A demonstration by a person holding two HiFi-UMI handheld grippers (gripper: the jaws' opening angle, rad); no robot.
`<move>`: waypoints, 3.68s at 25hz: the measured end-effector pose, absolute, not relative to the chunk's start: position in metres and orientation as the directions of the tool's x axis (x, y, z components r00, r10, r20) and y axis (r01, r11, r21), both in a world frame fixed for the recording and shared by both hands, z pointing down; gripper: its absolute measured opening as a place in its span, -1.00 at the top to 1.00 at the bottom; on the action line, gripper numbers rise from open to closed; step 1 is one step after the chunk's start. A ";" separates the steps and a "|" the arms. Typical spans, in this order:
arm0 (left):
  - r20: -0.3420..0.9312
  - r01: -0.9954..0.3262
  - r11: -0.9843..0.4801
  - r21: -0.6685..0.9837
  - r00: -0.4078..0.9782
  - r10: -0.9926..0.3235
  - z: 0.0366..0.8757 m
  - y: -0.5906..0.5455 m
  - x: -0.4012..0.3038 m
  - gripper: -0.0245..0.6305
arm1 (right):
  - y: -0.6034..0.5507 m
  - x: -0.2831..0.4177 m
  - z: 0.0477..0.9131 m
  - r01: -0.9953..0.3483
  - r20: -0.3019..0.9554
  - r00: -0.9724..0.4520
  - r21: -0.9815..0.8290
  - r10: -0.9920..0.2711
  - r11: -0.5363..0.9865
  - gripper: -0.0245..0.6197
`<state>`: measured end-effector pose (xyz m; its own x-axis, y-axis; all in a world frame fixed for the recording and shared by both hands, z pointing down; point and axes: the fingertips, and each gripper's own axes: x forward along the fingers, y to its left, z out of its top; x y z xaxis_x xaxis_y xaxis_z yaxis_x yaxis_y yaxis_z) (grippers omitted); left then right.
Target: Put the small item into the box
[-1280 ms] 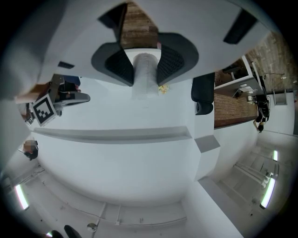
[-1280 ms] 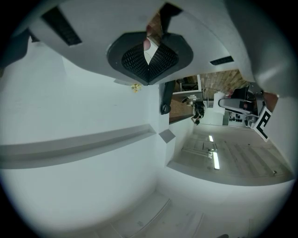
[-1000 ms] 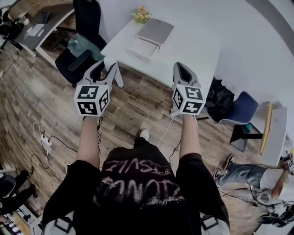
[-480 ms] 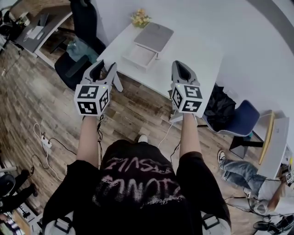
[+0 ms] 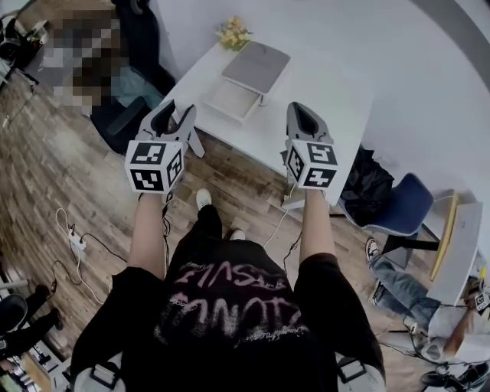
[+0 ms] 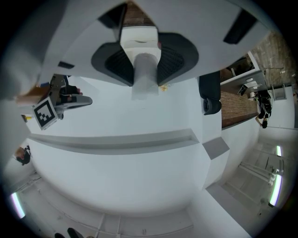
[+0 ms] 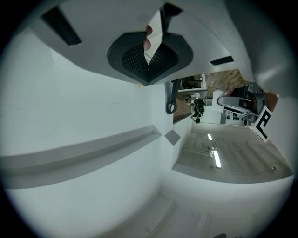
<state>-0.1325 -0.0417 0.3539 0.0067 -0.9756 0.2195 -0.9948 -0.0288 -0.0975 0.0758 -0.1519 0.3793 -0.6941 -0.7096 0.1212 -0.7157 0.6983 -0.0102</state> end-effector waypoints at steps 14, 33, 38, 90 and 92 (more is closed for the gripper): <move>0.232 -0.994 -0.082 -0.075 0.063 -0.971 0.365 -0.103 -0.163 0.43 | -0.201 0.050 0.386 -0.755 0.128 -0.650 -0.001 -0.749 0.655 0.90; 0.261 -0.975 -0.220 -0.022 0.207 -0.943 0.384 -0.229 -0.224 0.43 | -0.298 0.007 0.392 -0.842 0.154 -0.534 -0.015 -0.831 0.539 0.90; 0.255 -0.963 -0.268 -0.014 0.255 -0.933 0.384 -0.257 -0.237 0.43 | -0.315 -0.005 0.392 -0.870 0.158 -0.489 -0.013 -0.858 0.493 0.90; 0.404 -0.888 -0.459 -0.008 0.417 -0.814 0.429 -0.309 -0.182 0.43 | -0.357 0.004 0.401 -0.899 0.164 -0.436 -0.033 -0.885 0.437 0.90; 0.419 -0.881 -0.474 0.003 0.431 -0.799 0.437 -0.307 -0.174 0.43 | -0.358 0.005 0.402 -0.899 0.165 -0.436 -0.037 -0.885 0.436 0.90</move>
